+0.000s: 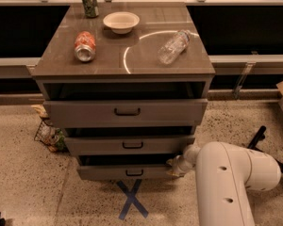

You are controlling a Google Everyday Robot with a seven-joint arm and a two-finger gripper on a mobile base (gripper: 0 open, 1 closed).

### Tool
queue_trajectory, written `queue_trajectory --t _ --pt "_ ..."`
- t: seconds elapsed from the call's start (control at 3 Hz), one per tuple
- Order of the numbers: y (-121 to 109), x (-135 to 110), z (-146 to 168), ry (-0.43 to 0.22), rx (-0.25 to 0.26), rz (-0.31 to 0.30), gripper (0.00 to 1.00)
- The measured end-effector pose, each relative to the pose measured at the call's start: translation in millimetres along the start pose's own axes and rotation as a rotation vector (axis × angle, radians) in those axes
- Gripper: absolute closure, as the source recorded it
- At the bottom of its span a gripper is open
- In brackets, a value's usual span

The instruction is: Open bottom drawer

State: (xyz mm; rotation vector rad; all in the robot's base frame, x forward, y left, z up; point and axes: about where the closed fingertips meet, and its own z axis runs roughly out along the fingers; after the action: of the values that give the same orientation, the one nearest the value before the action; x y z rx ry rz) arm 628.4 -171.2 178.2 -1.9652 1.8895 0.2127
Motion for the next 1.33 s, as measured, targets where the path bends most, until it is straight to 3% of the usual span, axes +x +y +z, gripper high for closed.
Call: queue_trajectory --t 0.33,1.0,1.33 --pt "-1.4 -2.9 -7.2 0.000 0.000 0.000 0.95" --pt "-2.3 -5.0 -12.7 0.000 0.000 0.001 1.00" --pt "18.3 -16.3 -27.0 -0.015 -0.084 0.022 1.00"
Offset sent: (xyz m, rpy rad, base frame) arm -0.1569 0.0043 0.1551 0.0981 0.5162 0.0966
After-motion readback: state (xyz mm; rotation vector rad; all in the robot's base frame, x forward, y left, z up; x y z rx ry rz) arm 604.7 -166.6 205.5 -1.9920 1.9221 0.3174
